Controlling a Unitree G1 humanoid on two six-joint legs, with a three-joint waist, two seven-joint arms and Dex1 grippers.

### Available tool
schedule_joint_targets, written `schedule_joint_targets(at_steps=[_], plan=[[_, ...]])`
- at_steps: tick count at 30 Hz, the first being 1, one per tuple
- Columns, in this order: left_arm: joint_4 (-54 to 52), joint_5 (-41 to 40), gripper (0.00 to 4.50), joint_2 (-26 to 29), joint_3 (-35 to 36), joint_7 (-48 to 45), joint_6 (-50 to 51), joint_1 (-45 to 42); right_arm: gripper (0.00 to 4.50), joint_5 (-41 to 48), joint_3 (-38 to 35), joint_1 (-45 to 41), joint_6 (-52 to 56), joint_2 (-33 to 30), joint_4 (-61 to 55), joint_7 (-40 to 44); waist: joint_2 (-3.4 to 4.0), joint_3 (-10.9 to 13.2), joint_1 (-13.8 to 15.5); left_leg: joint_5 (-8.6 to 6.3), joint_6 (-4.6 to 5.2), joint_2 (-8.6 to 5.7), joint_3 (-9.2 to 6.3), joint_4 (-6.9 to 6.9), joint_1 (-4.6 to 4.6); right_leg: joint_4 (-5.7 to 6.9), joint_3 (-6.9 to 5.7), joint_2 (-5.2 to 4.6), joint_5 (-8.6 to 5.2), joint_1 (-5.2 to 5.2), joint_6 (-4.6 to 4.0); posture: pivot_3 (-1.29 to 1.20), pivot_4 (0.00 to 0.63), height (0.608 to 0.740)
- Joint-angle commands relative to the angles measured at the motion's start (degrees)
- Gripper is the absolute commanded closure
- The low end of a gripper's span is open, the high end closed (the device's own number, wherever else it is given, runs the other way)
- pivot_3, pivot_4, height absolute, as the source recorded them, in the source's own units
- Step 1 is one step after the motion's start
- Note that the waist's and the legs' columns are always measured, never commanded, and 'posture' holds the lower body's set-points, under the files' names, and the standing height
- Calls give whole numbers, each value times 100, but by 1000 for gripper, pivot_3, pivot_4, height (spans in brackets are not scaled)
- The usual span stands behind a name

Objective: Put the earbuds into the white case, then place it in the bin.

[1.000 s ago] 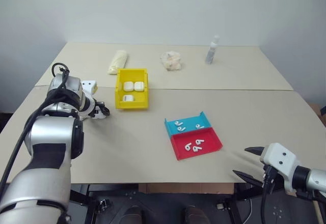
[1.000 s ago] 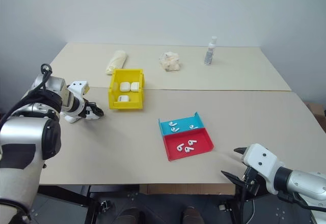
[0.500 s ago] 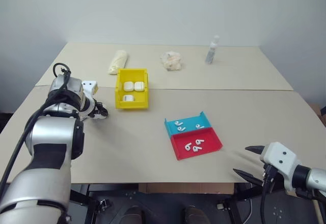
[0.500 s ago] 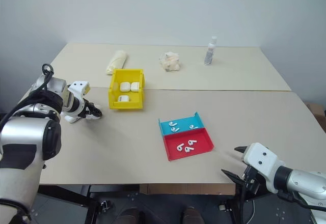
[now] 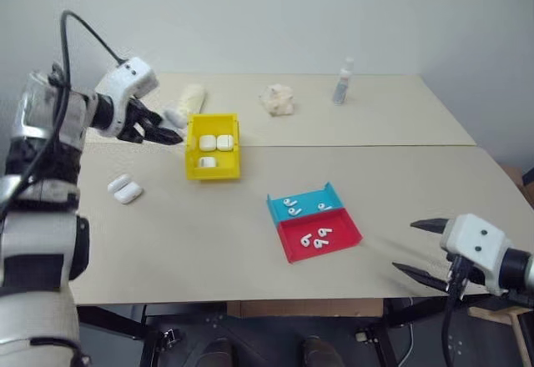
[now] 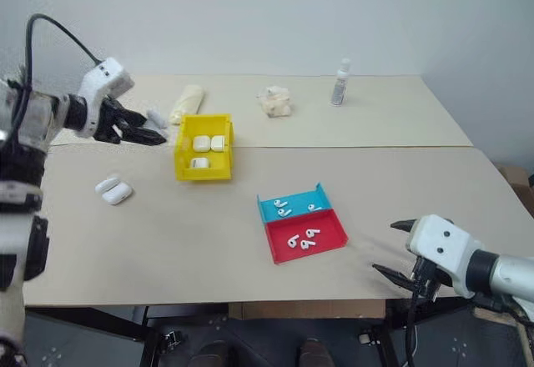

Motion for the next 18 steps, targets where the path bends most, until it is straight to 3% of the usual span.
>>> schedule_joint_targets(at_steps=[1, 3, 5, 9, 13, 18], plan=[[-1846, -967, 1699, -684, 903, 591, -183, 1241, 0, 318, -182, -546, 8, -548, -100, 403, 2, -2, 1, 0, 0, 0, 0, 4, 1, 2, 1, -1, 0, 5, 0, 0, 150, 740], [-2381, -1182, 1699, -1003, 959, 725, -578, 1989, 0, 468, 54, -1022, 7, -970, 27, 647, -2, 1, -14, -1, 1, 1, -1, 9, -3, 0, 4, -1, 2, 4, -1, 0, 150, 740], [-2498, -1429, 1699, -1578, 1149, 832, -1913, 2694, 0, 622, 483, -1594, 7, -1407, 183, 910, 4, -3, -51, -2, 3, 0, 2, 8, -12, 5, 9, 0, 4, -9, -1, 0, 150, 740], [-2281, -1591, 1699, -2011, 1045, 735, -3160, 3306, 0, 467, 1810, -2856, -277, -1891, 494, 1455, 1, -1, -19, -7, 12, 1, 8, 6, -9, -12, 7, -1, 5, -12, -3, 0, 150, 740], [-1651, -1951, 1699, -2702, 1292, 653, -5098, 3756, 0, -32, 3582, -4616, 292, -1512, 660, 2009, 26, -16, -22, -7, 13, -3, 15, 9, 8, -20, 15, -4, 6, 8, -2, 0, 150, 740], [-1363, -2241, 1699, -2910, 1262, 311, -5966, 3999, 0, -709, 4926, -5845, 878, -781, 935, 2354, 26, -15, -24, -7, 13, -5, 12, 10, -14, -17, 11, -6, 7, -17, -2, 0, 150, 740]])
